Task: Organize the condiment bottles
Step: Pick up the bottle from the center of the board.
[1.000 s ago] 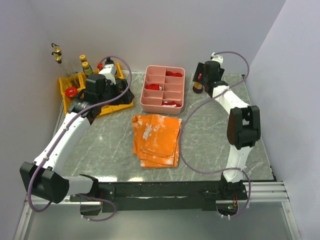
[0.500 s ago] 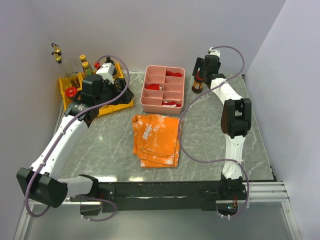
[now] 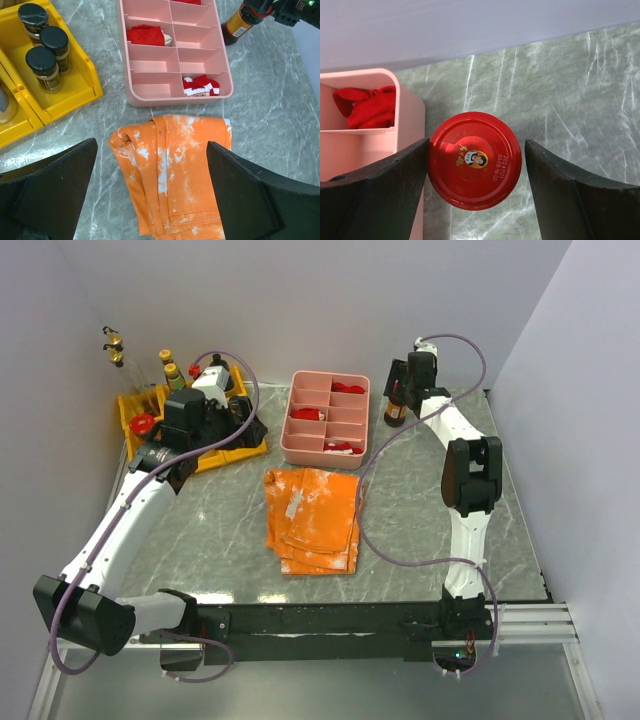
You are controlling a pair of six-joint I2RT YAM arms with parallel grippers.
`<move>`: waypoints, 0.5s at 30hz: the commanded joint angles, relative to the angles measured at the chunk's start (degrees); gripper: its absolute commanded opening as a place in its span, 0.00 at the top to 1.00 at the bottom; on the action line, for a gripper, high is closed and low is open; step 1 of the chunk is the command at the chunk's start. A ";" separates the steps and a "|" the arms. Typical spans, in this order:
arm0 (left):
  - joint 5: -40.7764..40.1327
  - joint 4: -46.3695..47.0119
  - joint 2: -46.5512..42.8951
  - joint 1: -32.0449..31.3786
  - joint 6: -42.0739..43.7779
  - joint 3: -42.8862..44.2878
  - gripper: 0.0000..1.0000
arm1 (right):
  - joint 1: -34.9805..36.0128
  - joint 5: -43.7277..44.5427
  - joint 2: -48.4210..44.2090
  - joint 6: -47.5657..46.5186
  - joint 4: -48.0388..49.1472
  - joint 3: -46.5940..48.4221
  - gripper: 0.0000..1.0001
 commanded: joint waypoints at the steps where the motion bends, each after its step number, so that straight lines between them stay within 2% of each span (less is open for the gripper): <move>1: 0.92 2.22 -1.24 0.00 -0.82 -0.22 0.04 | -0.13 0.42 -0.24 -0.56 -1.99 2.21 0.25; 7: 0.75 2.31 -1.68 0.00 -0.82 -0.40 0.03 | 0.31 1.21 -1.47 -1.87 -2.60 0.72 0.48; 12: -0.30 2.66 -1.95 0.00 -0.82 -0.75 0.04 | 1.71 2.79 -7.86 -2.93 -1.03 -4.81 0.55; 15: -1.09 2.58 -1.86 0.00 -0.74 -0.84 0.04 | 2.68 3.67 -13.67 -2.85 1.43 -11.75 0.58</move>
